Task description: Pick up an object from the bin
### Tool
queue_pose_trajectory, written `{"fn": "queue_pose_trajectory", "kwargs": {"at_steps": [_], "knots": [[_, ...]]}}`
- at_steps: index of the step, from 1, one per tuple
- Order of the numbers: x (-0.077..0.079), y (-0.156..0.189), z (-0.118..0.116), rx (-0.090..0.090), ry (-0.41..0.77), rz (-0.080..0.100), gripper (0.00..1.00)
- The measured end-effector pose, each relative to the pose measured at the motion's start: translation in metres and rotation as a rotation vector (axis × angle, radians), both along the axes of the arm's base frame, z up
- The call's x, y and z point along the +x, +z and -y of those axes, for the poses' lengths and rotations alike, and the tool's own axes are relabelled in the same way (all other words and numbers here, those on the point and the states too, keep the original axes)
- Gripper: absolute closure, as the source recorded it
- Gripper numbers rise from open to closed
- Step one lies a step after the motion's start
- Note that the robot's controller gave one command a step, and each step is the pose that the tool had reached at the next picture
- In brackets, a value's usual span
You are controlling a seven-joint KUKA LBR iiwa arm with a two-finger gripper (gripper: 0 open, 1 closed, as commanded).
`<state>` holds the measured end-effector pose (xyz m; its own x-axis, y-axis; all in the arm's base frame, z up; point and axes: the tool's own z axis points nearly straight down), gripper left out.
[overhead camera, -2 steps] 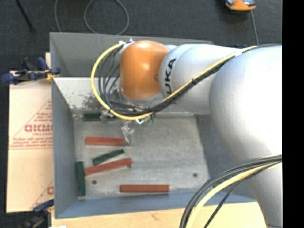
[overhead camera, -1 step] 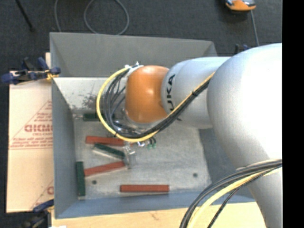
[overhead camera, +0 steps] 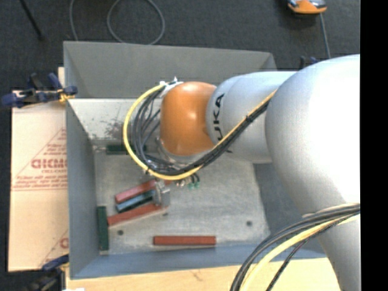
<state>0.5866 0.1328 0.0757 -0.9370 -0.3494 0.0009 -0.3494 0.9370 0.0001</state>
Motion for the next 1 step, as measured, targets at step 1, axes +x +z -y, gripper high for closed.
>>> {"fn": "queue_pose_trajectory", "kwargs": {"at_steps": [1], "knots": [[0.0039,0.1238,0.0284,0.001,-0.044,0.014,1.0]]}}
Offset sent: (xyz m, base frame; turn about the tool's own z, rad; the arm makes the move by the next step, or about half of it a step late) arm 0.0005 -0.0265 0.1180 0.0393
